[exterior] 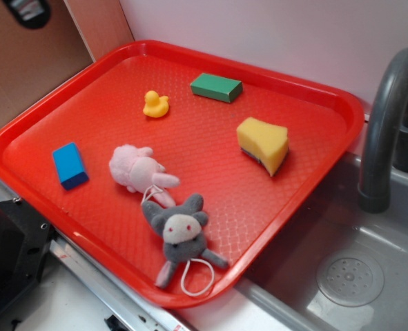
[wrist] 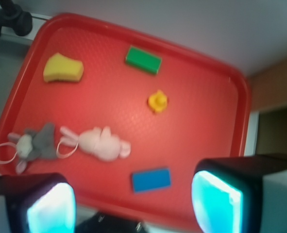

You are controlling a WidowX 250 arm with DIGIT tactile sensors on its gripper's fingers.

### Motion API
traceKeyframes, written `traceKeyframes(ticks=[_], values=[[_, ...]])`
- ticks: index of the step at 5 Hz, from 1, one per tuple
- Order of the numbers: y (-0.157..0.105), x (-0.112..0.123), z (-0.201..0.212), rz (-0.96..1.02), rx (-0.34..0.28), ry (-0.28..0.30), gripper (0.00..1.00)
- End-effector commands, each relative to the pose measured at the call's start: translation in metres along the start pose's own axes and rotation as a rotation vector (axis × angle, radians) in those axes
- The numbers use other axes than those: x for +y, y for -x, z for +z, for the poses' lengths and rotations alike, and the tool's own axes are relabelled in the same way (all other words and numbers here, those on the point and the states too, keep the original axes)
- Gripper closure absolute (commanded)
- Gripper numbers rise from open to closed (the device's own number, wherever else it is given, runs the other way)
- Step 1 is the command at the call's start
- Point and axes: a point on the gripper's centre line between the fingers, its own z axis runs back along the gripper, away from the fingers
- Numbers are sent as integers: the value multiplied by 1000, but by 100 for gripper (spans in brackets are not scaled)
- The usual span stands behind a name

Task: Grab the green sponge.

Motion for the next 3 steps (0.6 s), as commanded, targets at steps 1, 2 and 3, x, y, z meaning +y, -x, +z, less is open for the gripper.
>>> traceKeyframes(ticks=[1,2,3], values=[[-69,-18,-17,-414,-52,-23,0],[-88,-41,-40,-671,-51,-34,0],[-94,-70,-72,-931,-28,-27,0]])
